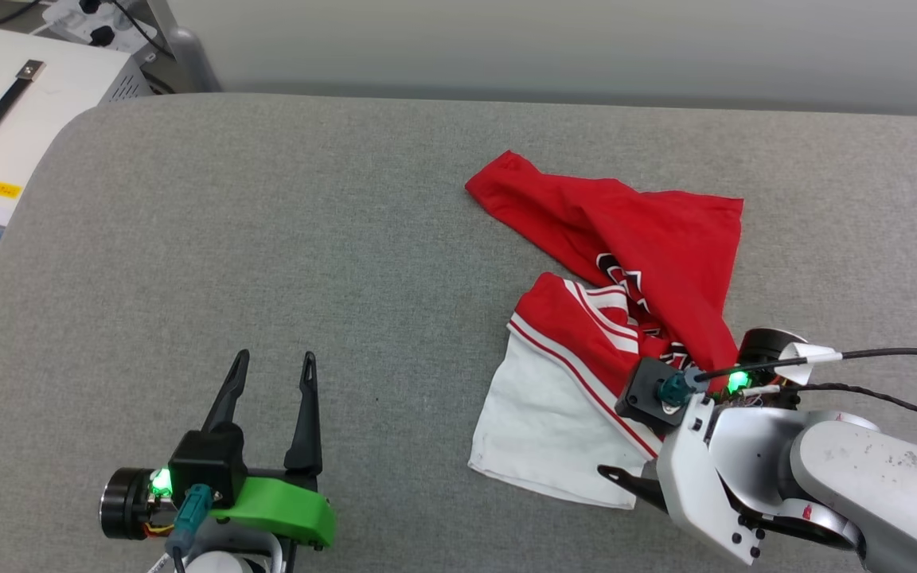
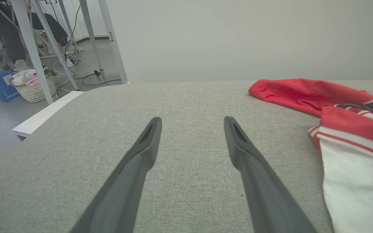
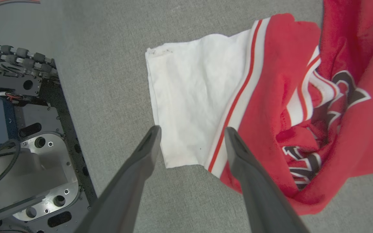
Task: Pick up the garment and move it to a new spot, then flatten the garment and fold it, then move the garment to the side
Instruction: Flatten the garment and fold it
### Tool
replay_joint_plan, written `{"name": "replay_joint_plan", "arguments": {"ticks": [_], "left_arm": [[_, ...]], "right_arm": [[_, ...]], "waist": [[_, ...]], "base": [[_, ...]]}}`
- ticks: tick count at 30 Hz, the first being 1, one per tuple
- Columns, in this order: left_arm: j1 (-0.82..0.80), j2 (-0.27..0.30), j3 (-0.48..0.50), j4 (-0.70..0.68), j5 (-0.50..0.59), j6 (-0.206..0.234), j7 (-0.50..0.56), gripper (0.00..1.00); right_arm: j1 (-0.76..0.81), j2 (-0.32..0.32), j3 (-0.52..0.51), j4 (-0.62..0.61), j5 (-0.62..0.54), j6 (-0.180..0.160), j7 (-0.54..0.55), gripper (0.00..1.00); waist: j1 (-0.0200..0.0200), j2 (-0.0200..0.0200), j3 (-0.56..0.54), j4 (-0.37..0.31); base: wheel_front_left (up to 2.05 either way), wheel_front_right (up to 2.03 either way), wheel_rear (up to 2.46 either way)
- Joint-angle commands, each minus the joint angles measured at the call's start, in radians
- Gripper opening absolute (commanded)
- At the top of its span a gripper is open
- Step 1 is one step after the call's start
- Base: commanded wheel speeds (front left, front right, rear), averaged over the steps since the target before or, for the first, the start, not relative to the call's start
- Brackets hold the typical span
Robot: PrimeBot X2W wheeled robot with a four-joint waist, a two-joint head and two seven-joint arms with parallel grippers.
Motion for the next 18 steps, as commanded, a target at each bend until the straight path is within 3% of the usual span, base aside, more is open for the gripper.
{"name": "replay_joint_plan", "arguments": {"ticks": [1,8,16,17,18], "left_arm": [[-0.022,-0.006,-0.001,-0.001,0.004,0.001,-0.006,1.0],[-0.064,-0.008,-0.016,-0.002,-0.002,0.004,-0.006,1.0],[-0.099,-0.009,-0.029,0.008,-0.015,0.015,-0.006,1.0],[-0.099,-0.009,-0.03,0.009,-0.017,0.017,-0.006,1.0],[-0.098,-0.009,-0.029,0.011,-0.017,0.018,-0.006,1.0]], "right_arm": [[-0.022,0.0,0.016,0.014,0.009,-0.001,0.014,1.0],[-0.033,0.013,0.071,0.1,-0.004,-0.001,0.057,1.0],[0.082,0.025,0.078,0.177,-0.102,-0.001,0.152,1.0],[0.089,0.027,0.078,0.176,-0.105,-0.001,0.157,0.94],[0.091,0.029,0.078,0.175,-0.105,-0.001,0.153,0.27]], "waist": [[-0.0001,0.0,0.033,0.012],[-0.0001,0.0,0.109,0.04],[-0.0001,0.0,0.15,0.071],[-0.0001,0.0,0.147,0.072],[-0.0001,0.0,0.144,0.072]], "base": [[0.0,0.0,0.0],[0.0,0.0,0.0],[0.0,0.0,0.0],[0.0,0.0,0.0],[0.0,0.0,0.0]]}}
